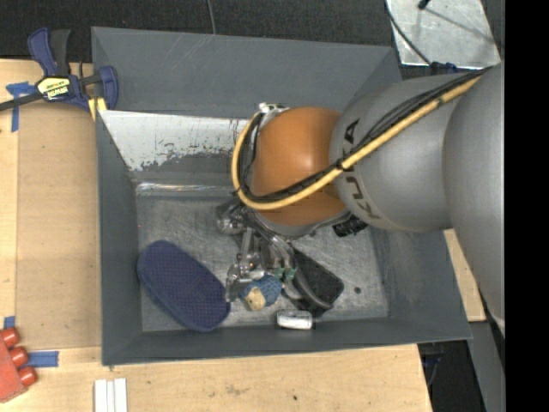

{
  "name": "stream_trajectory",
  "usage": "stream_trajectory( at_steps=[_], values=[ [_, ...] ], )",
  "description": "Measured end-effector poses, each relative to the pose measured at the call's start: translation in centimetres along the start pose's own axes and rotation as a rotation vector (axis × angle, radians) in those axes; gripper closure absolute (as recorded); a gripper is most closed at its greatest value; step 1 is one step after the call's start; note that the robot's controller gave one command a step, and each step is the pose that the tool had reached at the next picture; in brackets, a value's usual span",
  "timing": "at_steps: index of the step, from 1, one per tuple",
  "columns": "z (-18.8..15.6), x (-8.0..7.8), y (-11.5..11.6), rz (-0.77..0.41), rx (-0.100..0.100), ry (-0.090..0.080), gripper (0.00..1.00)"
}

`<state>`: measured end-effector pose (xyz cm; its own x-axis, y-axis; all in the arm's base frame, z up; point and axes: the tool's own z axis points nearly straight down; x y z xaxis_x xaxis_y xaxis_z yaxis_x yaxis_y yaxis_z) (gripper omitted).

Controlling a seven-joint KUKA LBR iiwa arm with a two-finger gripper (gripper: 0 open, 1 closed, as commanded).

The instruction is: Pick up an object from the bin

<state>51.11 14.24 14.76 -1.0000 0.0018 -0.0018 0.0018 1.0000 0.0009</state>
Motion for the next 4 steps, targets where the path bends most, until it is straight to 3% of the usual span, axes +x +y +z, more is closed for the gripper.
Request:
stream_trajectory(
  at_steps=[1,2,3,4],
  values=[
    [0.0,0.0,0.0,0.000,0.000,0.000,1.00],
    [0.0,0.0,0.0,0.000,0.000,0.000,0.00],
    [-1.1,0.3,-10.4,0.132,0.005,0.002,0.00],
    [4.8,-5.3,-13.2,-0.061,-0.005,0.001,0.00]
  ],
)
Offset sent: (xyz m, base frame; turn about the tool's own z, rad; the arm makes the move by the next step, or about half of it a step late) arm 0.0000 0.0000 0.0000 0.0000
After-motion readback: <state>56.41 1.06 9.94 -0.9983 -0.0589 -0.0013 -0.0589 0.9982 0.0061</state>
